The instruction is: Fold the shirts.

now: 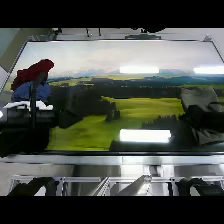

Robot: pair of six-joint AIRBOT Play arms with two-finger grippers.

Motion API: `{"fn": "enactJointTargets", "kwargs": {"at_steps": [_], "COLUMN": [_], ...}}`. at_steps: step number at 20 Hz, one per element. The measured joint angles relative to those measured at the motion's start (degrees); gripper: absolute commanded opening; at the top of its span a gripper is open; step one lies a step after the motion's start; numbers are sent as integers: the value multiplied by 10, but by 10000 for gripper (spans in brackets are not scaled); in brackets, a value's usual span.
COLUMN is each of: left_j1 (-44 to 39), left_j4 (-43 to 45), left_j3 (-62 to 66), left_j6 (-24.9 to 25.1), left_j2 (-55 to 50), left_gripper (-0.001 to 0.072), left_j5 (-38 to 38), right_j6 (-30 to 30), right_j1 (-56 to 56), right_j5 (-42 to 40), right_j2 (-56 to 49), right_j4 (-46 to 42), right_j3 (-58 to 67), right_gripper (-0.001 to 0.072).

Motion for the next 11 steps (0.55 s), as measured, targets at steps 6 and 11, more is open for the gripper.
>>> {"fn": "enactJointTargets", "kwargs": {"at_steps": [6,11], "left_j1": [0,0], "left_j4": [-1,-1], "left_j3": [-71,-80], "left_j6": [-23,-30], "left_j2": [92,110], "left_gripper": [3,3], "left_j5": [28,36], "right_j6": [-2,-2], "right_j1": [34,38], "right_j5": [-38,-45], "right_j2": [2,2], "right_j4": [6,7], "right_j3": [-32,-36], "right_gripper": [13,13]}}
